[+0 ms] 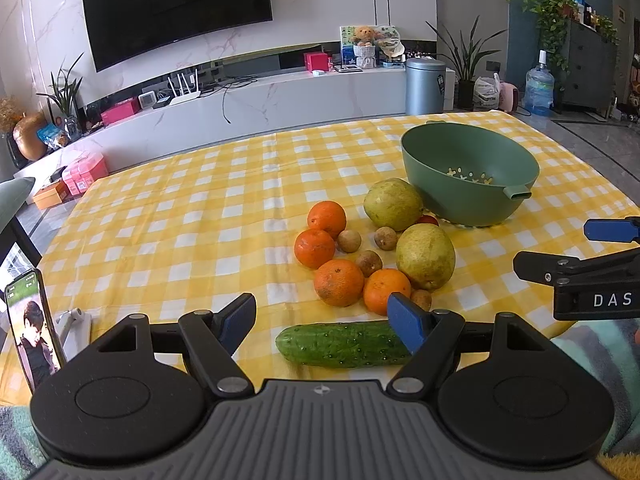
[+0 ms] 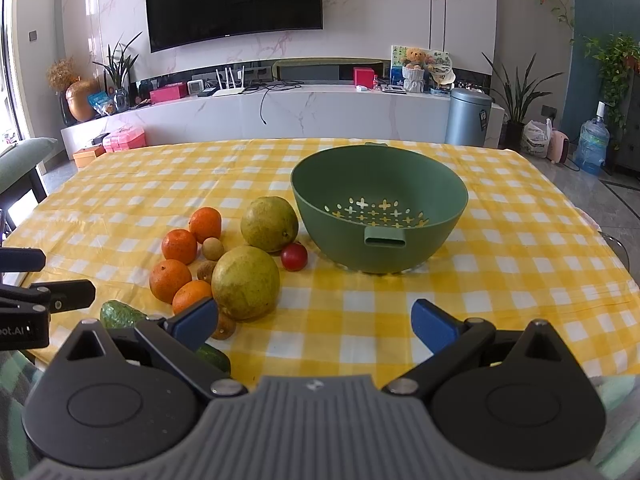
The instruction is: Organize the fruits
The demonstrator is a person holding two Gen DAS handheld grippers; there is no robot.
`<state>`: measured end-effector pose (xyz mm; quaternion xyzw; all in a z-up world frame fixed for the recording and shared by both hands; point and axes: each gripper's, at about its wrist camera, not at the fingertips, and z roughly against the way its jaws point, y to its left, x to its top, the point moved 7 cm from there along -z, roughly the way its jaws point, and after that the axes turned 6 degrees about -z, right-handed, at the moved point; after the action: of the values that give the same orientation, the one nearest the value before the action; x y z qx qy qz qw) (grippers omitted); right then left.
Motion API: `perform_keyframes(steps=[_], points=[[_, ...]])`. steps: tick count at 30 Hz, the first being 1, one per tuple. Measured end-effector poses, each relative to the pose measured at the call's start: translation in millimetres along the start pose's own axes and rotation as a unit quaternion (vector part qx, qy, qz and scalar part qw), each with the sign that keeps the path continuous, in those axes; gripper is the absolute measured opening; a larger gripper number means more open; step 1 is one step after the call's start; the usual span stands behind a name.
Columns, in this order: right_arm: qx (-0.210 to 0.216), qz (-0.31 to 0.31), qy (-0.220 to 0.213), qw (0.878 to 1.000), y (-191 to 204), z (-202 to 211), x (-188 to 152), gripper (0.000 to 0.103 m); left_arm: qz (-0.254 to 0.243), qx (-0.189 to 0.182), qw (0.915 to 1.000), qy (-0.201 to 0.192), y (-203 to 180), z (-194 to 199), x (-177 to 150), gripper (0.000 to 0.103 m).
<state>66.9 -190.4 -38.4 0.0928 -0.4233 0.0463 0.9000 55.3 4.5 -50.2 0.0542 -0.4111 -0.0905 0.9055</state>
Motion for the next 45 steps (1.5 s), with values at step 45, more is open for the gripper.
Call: perform_keyframes(steps=[45], points=[[0.029,-0.013,-0.001,1.0,3.4,-14.8,8.6,0.099,-0.041,-0.03,0.9987,0.011,-4.8,-18.9,24.1,0.067]])
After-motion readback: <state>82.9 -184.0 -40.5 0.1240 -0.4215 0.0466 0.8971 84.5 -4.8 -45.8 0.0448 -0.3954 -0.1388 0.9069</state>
